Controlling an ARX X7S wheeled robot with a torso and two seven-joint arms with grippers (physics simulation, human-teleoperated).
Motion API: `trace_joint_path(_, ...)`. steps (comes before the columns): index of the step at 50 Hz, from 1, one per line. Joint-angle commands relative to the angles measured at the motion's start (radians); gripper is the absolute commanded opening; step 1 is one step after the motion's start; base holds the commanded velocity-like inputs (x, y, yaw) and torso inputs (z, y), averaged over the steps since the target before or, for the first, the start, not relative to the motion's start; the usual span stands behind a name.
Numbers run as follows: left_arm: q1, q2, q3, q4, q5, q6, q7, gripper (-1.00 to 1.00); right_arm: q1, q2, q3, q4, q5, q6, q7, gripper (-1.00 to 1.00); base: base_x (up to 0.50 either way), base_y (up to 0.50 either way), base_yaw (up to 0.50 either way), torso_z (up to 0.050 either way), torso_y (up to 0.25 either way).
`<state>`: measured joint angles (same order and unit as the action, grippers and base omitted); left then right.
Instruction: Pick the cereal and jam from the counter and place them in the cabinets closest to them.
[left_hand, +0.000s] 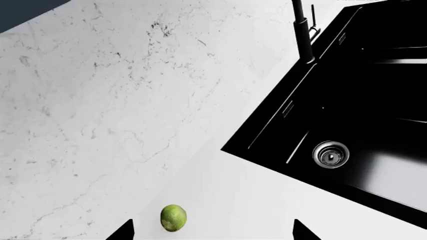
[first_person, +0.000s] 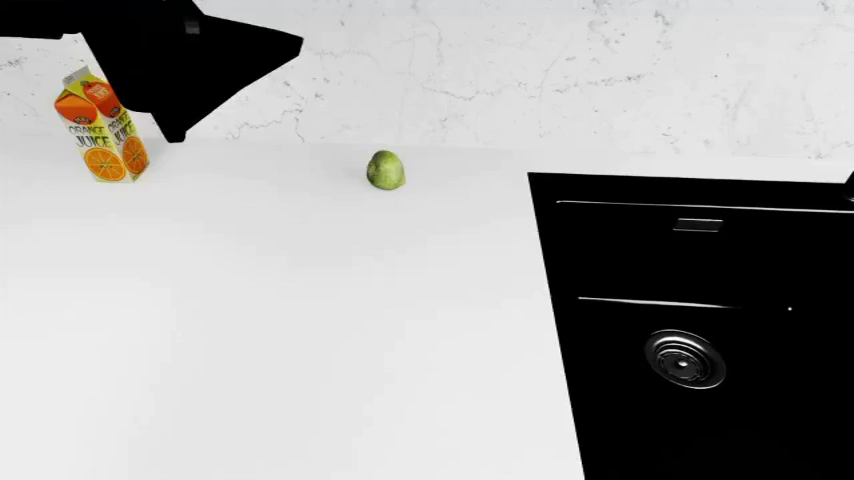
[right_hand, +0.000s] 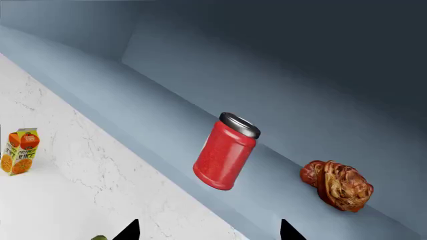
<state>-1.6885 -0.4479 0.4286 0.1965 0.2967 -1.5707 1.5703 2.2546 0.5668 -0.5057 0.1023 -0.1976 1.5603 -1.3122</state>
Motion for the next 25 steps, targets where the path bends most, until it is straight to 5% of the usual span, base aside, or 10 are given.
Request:
trace_joint_path(1,-0.008,0.000,-0.006,-0.005,0.005,0.000,0.000,1.00,0.065,0.262,-0.115,-0.063,0.970,-0.015,0.942,1.00,0.00,0.00,0.00,0.000,0.000)
trace_joint_path(4,-0.007,0.001,-0.009,-0.004,0.008,0.000,0.000,1.00,0.061,0.283,-0.103,-0.094,1.420,-0.020,1.321,1.00,0.00,0.00,0.00,0.000,0.000)
trace_joint_path(7,-0.011,0.000,-0.012,-0.006,0.007,0.000,0.000,1.00,0.048,0.310,-0.096,-0.122,1.847,-0.021,1.374,1.00,0.00,0.00,0.00,0.000,0.000)
trace_joint_path(25,-0.056,0.005,-0.016,-0.026,0.014,0.000,0.000,1.00,-0.070,0.470,-0.112,-0.248,2.052,-0.074,1.495,1.00,0.00,0.00,0.00,0.000,0.000)
